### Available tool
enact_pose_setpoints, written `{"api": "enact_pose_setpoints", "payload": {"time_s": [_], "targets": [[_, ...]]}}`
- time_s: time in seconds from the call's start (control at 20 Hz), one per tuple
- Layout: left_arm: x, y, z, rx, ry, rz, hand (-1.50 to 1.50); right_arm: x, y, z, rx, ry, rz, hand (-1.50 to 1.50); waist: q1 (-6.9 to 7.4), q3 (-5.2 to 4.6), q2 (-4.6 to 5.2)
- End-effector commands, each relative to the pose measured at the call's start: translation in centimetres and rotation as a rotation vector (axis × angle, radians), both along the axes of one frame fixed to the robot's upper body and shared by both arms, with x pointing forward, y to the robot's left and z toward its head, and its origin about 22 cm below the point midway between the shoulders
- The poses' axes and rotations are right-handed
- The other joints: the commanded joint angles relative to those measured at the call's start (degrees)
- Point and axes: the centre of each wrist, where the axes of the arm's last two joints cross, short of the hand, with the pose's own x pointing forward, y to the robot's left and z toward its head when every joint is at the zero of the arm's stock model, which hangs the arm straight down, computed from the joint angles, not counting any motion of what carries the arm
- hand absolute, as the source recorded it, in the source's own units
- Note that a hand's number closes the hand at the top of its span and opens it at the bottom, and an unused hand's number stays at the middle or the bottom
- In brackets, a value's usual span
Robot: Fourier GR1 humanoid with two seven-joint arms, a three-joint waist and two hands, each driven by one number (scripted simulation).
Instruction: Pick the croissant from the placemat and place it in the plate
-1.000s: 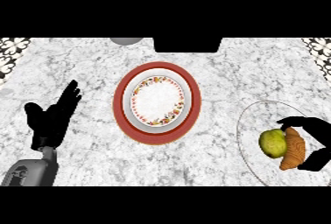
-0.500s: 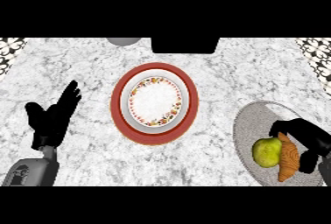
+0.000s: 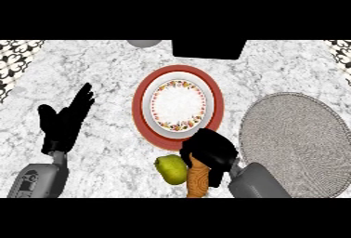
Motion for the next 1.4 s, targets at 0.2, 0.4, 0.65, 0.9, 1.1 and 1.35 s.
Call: {"api": "enact_pose_setpoints", "payload": {"time_s": [0.2, 0.4, 0.65, 0.9, 1.1, 1.35], "targets": [[0.3, 0.3, 0.1, 0.005, 0.003, 0.028, 0.0, -6.8, 8.4, 6.4, 0.389, -0.289, -0.155, 1.5, -1.71, 0.92, -0.1], [0.4, 1.6, 0.0, 0.011, 0.004, 0.046, 0.0, -8.5, 10.1, 8.1, 0.451, -0.364, -0.322, 1.5, -2.07, 0.83, 0.55], [-0.4, 0.2, 0.5, -0.011, -0.03, 0.023, 0.0, -8.3, 12.1, 8.5, 0.47, -0.294, -0.488, 1.5, -1.33, 0.88, 0.79], [0.1, 0.2, -0.2, 0.006, -0.006, 0.026, 0.0, -3.2, 12.9, 9.6, 0.5, -0.272, -0.589, 1.5, -1.79, 0.89, 1.09], [-0.6, 1.4, 0.3, -0.007, -0.03, 0.03, 0.0, 0.6, 11.8, 9.0, 0.463, -0.282, -0.628, 1.5, -2.18, 0.9, 1.08], [1.0, -0.5, 1.3, -0.003, -0.003, 0.036, 0.0, 4.4, 10.7, 7.0, 0.424, -0.285, -0.627, 1.5, -2.3, 0.92, 1.14]]}}
